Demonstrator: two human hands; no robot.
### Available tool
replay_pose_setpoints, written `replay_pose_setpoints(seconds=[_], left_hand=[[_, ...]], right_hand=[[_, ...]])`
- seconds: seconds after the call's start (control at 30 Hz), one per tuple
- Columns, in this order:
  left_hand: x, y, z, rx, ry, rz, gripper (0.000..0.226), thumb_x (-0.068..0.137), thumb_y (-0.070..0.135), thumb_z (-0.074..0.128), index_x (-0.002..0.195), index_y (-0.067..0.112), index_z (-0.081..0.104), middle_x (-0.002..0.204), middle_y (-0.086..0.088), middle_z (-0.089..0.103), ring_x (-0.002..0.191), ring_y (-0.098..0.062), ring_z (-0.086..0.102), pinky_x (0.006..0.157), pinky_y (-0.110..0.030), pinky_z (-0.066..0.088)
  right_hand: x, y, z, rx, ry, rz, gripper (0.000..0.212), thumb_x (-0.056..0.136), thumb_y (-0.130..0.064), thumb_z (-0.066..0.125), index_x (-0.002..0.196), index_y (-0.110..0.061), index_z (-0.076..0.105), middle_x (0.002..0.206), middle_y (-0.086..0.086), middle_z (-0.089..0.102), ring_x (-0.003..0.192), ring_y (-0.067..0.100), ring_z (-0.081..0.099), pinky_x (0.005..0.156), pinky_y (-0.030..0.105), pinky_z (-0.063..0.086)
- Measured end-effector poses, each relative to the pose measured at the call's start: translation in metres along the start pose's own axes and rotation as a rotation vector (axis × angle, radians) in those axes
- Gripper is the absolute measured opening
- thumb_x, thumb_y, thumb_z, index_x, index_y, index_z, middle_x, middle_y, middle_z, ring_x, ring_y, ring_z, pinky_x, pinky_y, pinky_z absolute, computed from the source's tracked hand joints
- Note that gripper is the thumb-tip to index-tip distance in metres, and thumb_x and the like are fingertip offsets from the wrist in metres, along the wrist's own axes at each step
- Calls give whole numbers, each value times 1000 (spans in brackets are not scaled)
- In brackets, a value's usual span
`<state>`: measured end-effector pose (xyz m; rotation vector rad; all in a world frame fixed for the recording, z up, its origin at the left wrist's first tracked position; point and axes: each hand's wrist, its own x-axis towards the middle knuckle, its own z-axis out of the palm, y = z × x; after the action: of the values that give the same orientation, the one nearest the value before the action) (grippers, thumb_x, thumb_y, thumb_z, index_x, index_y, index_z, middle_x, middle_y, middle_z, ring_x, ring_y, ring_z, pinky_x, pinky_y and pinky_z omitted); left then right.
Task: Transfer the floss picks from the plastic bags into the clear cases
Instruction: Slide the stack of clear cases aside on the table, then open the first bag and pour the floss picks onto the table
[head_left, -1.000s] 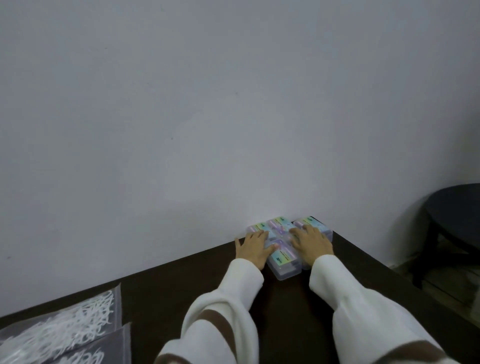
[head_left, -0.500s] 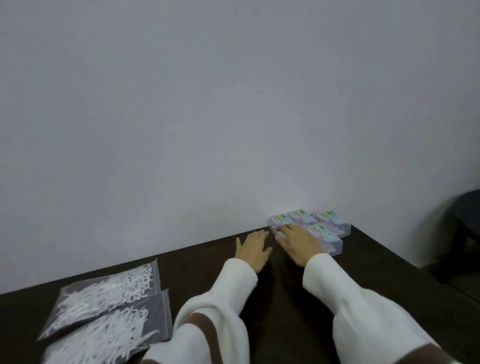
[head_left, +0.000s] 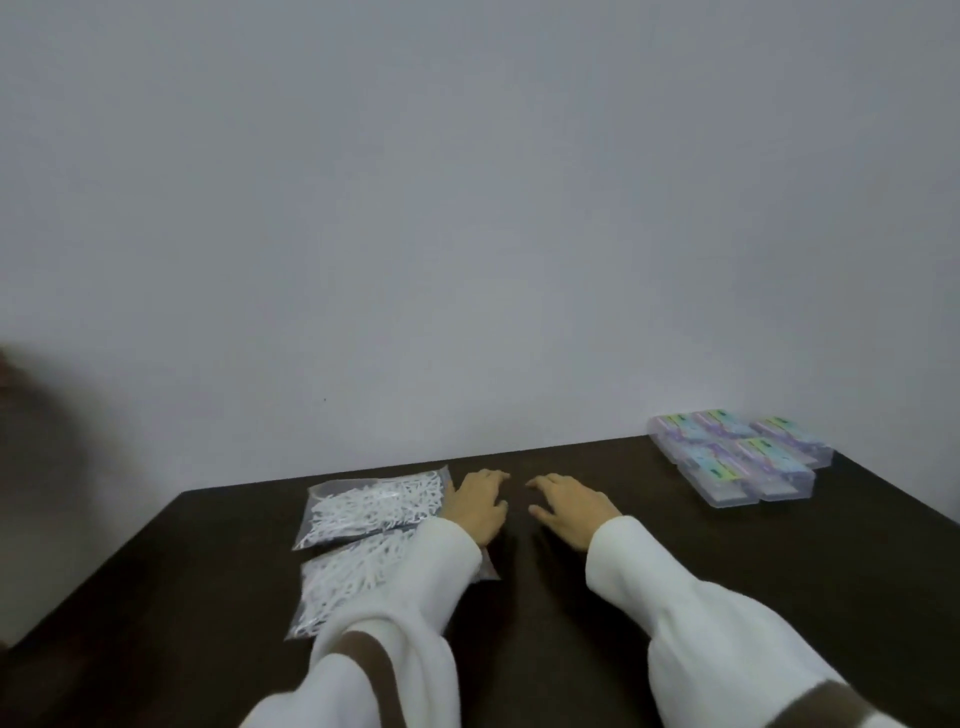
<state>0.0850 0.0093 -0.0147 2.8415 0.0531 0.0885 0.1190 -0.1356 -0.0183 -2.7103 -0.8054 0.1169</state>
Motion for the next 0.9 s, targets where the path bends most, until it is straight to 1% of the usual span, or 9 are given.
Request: replay_pose_setpoints(seconds=[0.07, 0.17, 0.27, 0.37, 0.47, 0.57, 0.63, 0.77, 0.9], left_hand=[[-12, -21, -4, -12, 16, -56, 45, 98, 16, 41, 143, 20, 34, 150, -1, 34, 139, -19, 28, 116, -46, 12], [-32, -55, -11, -22, 35, -158, 45, 98, 18, 39, 143, 21, 34, 151, -1, 33, 140, -18, 26, 117, -46, 6], [-51, -82, -15, 69, 8, -206, 48, 102, 27, 33, 148, 19, 23, 157, 1, 19, 145, -15, 15, 116, -49, 3], [-62, -97, -18, 121, -39, -239, 52, 103, 34, 27, 151, 19, 14, 159, 2, 8, 146, -14, 6, 116, -51, 1], [-67, -103, -18, 112, -81, -266, 53, 103, 38, 22, 152, 20, 11, 160, 3, 4, 146, -14, 3, 115, -52, -1], [-69, -103, -15, 120, -67, -257, 53, 103, 39, 19, 152, 20, 11, 160, 3, 4, 146, -14, 3, 116, -51, -1], [-70, -106, -14, 119, -51, -254, 53, 103, 39, 19, 152, 20, 11, 160, 3, 6, 146, -14, 4, 116, -49, 2], [-75, -118, -18, 95, -47, -271, 52, 103, 39, 21, 151, 22, 13, 159, 4, 8, 146, -14, 5, 117, -47, 4], [-89, -139, -27, 99, -45, -304, 52, 103, 39, 22, 151, 22, 14, 159, 4, 8, 146, -13, 5, 118, -46, 5]], right_hand=[[3, -21, 8, 7, -24, -32, 46, 98, -31, 41, 141, -21, 32, 145, 2, 36, 129, 20, 41, 102, 38, 38], [8, -51, 21, 33, -55, -89, 44, 98, -29, 40, 141, -21, 33, 146, 1, 36, 129, 20, 41, 103, 38, 38], [12, -77, 34, 40, -85, -126, 46, 99, -27, 36, 144, -20, 28, 150, 1, 30, 133, 20, 37, 106, 39, 35], [17, -91, 46, 10, -109, -152, 47, 101, -26, 29, 147, -19, 20, 156, -1, 15, 141, 18, 23, 112, 40, 27], [23, -93, 54, -9, -119, -127, 48, 102, -24, 26, 148, -19, 17, 158, -2, 8, 143, 18, 18, 116, 39, 18], [26, -93, 60, -52, -157, -111, 49, 102, -25, 21, 149, -20, 10, 158, -3, 5, 144, 18, 11, 117, 43, 8], [28, -94, 62, -80, -178, -106, 49, 102, -26, 19, 150, -21, 7, 158, -3, 3, 145, 18, 7, 116, 46, 5], [32, -106, 64, -117, -185, -121, 49, 102, -26, 19, 150, -20, 9, 158, -2, 6, 145, 18, 9, 115, 50, 2], [34, -132, 70, -114, -200, -168, 49, 102, -26, 20, 150, -19, 9, 158, 0, 6, 145, 21, 9, 116, 50, 2]])
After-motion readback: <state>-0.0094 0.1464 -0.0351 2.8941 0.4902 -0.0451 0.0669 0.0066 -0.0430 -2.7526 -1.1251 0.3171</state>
